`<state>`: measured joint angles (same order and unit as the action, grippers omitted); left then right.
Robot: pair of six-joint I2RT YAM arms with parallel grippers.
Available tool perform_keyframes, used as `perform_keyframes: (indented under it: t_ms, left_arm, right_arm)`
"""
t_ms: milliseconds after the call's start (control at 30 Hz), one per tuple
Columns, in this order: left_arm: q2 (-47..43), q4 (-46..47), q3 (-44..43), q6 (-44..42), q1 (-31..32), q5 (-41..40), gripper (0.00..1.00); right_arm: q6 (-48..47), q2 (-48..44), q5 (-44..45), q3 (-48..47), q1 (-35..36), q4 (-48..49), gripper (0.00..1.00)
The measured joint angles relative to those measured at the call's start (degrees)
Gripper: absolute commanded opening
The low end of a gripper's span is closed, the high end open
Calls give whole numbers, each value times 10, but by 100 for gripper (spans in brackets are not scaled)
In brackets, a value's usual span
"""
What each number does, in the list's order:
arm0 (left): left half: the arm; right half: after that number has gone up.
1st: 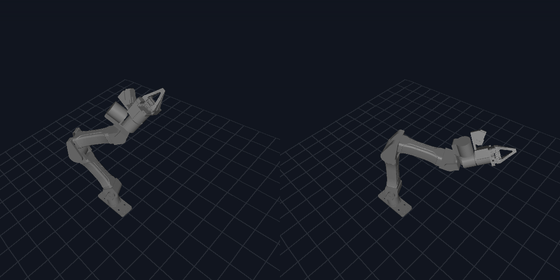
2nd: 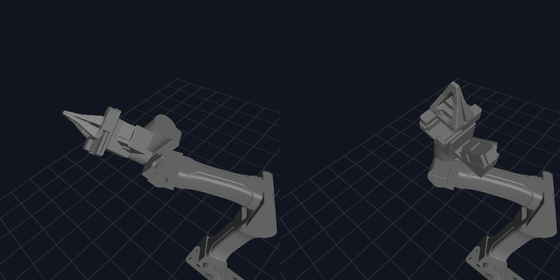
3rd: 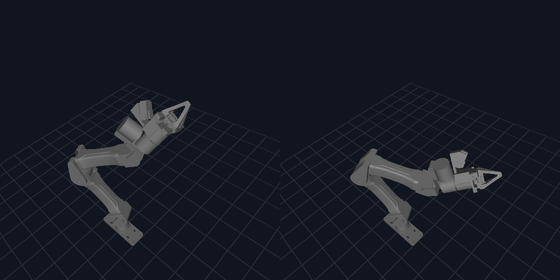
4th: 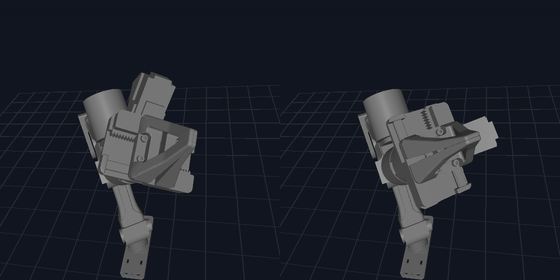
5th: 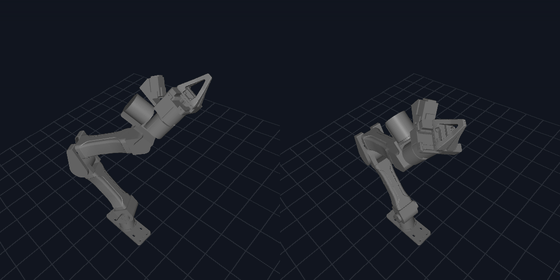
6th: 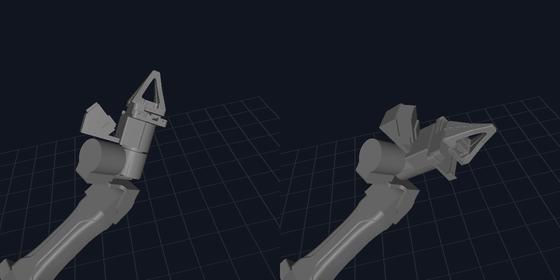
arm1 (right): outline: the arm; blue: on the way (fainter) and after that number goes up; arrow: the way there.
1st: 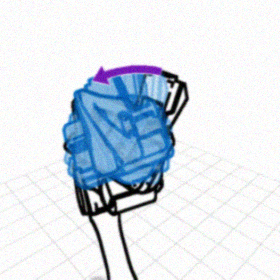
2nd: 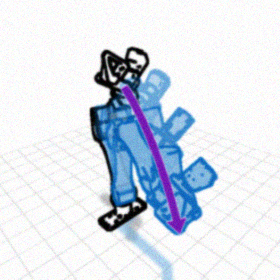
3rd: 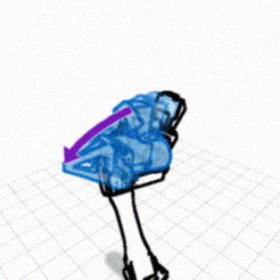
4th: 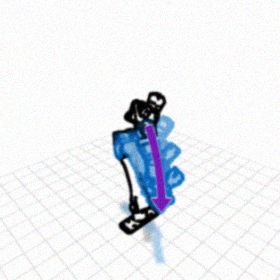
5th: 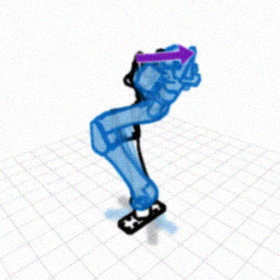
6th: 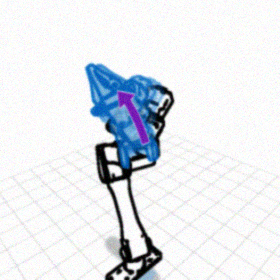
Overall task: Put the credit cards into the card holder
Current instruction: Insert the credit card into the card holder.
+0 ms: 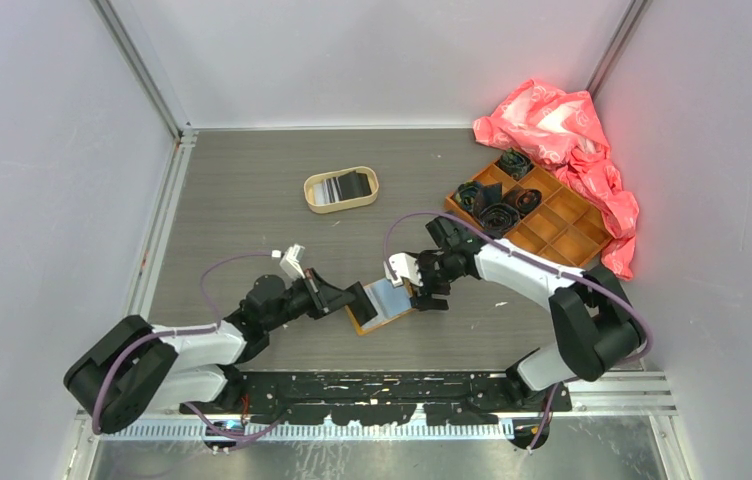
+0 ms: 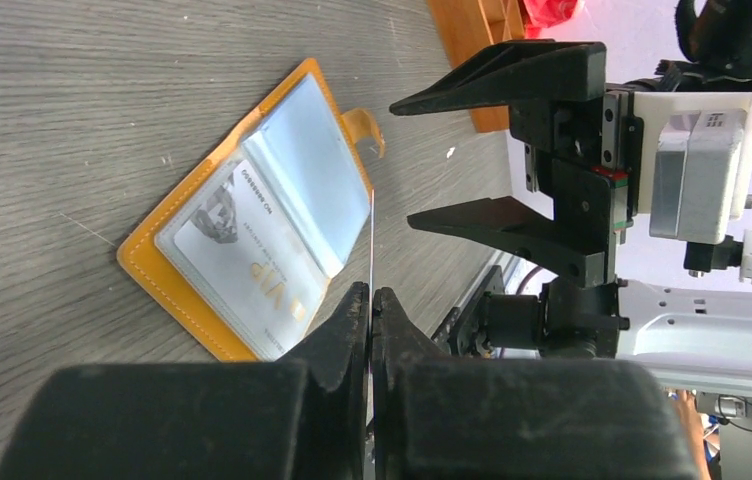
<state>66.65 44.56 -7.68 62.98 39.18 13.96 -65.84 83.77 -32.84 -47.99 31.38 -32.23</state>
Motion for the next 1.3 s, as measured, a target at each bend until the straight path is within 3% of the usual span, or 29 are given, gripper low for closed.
perform_keyframes:
  t_ms: [467,867,1300]
  left_arm:
    - [157,98,-23,23,0,-8,0]
    - [365,291,-35,86,0,-9,0]
    - [377,332,-34,121,6,-24,0]
  right_arm:
    - [17,35,44,-3,4,19,74]
    - [21,66,71,-15,16,15,65]
    - [21,93,82,-41,25,-10,58]
